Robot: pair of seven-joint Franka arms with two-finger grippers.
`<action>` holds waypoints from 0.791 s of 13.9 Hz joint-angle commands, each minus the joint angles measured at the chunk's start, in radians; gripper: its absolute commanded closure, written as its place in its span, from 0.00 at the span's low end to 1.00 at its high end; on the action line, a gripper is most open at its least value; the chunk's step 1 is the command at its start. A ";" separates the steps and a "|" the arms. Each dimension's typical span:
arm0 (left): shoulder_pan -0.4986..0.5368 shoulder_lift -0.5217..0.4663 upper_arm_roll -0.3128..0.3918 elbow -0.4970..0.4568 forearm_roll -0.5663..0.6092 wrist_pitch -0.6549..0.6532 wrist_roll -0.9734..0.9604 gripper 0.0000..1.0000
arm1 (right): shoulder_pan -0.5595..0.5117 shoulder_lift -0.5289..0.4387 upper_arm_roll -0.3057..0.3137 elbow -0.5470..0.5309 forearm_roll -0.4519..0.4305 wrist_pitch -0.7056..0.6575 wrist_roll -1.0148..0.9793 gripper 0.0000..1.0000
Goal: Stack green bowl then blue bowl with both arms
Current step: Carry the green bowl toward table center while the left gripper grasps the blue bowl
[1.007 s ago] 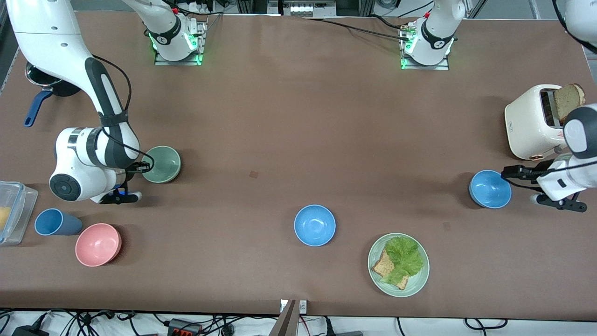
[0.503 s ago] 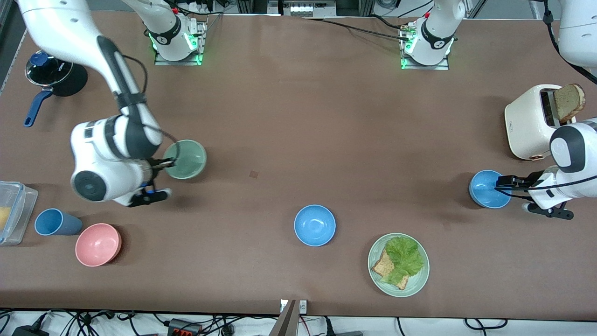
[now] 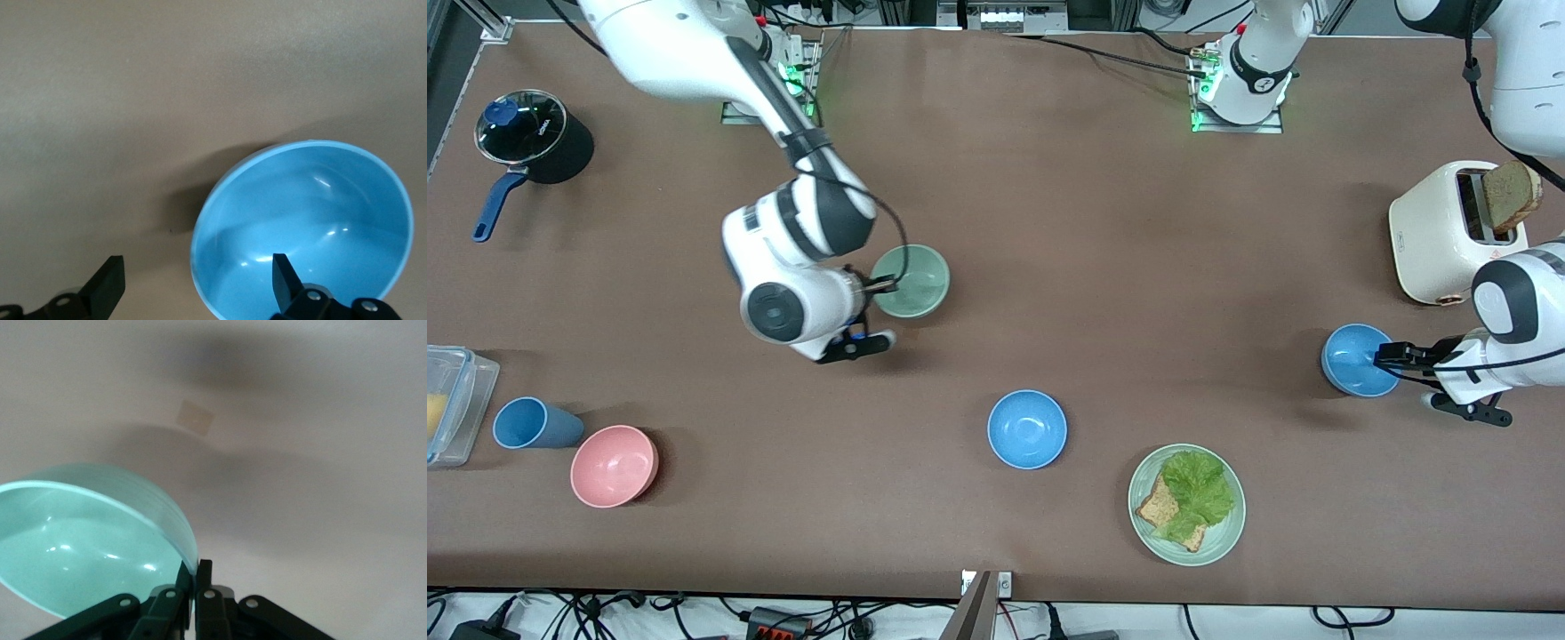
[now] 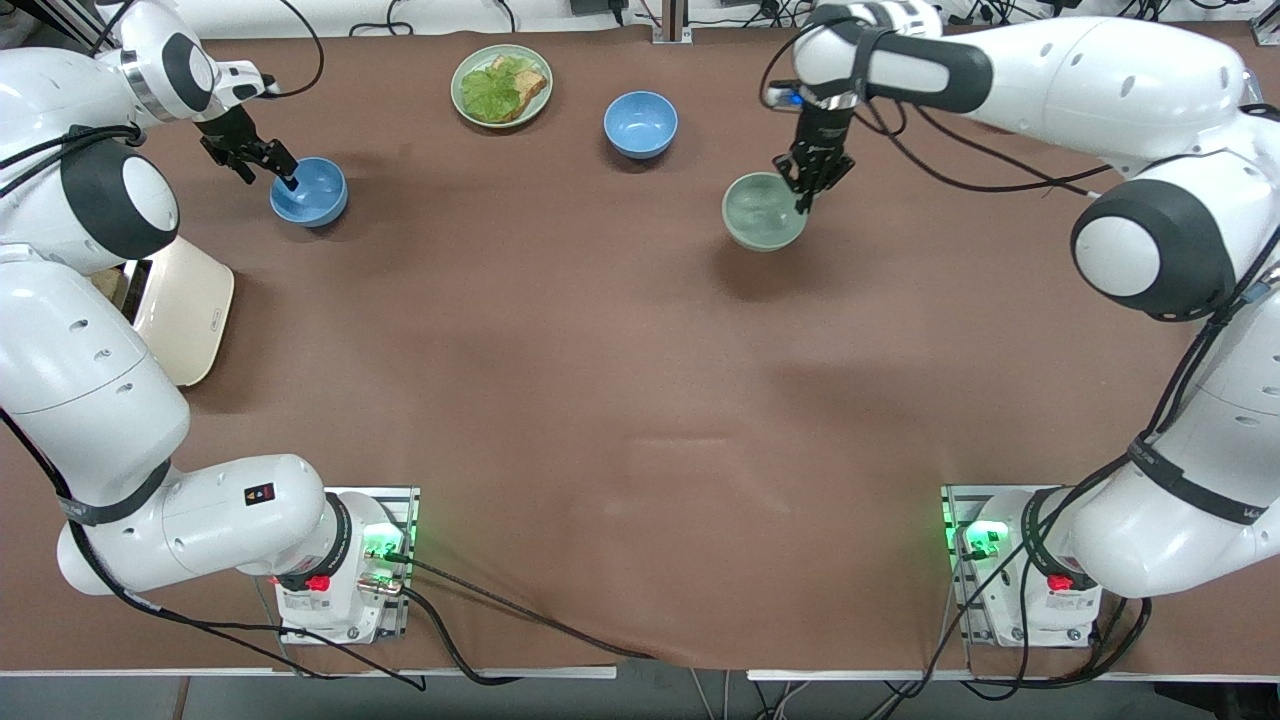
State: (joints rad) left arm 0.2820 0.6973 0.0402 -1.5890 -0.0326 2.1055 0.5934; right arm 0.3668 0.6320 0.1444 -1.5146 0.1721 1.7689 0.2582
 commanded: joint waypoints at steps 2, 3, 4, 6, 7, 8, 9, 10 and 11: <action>0.016 0.021 -0.011 0.026 -0.036 0.004 0.063 0.40 | 0.085 0.055 -0.006 0.022 0.010 0.081 0.120 1.00; 0.016 0.021 -0.011 0.024 -0.036 0.004 0.065 0.51 | 0.105 0.066 -0.006 0.022 0.007 0.107 0.162 1.00; 0.014 0.021 -0.011 0.023 -0.036 0.001 0.065 0.60 | 0.128 0.081 -0.006 0.022 0.013 0.136 0.200 1.00; 0.016 0.019 -0.011 0.021 -0.038 -0.007 0.062 0.74 | 0.156 0.107 -0.006 0.022 0.015 0.196 0.262 1.00; 0.016 0.019 -0.013 0.020 -0.040 -0.010 0.060 0.81 | 0.165 0.116 -0.006 0.022 0.018 0.208 0.265 1.00; 0.014 0.019 -0.013 0.020 -0.040 -0.013 0.059 0.86 | 0.169 0.121 -0.006 0.022 0.021 0.211 0.268 1.00; 0.016 0.019 -0.014 0.020 -0.040 -0.022 0.057 0.91 | 0.170 0.121 -0.006 0.022 0.023 0.211 0.268 1.00; 0.016 0.018 -0.016 0.021 -0.041 -0.035 0.057 0.95 | 0.169 0.120 -0.006 0.022 0.026 0.210 0.269 0.80; 0.014 0.014 -0.019 0.024 -0.041 -0.053 0.057 0.98 | 0.164 0.114 -0.006 0.024 0.023 0.208 0.279 0.01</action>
State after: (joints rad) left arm 0.2873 0.7070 0.0329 -1.5877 -0.0478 2.0929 0.6251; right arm 0.5319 0.7453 0.1426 -1.5103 0.1779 1.9842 0.5134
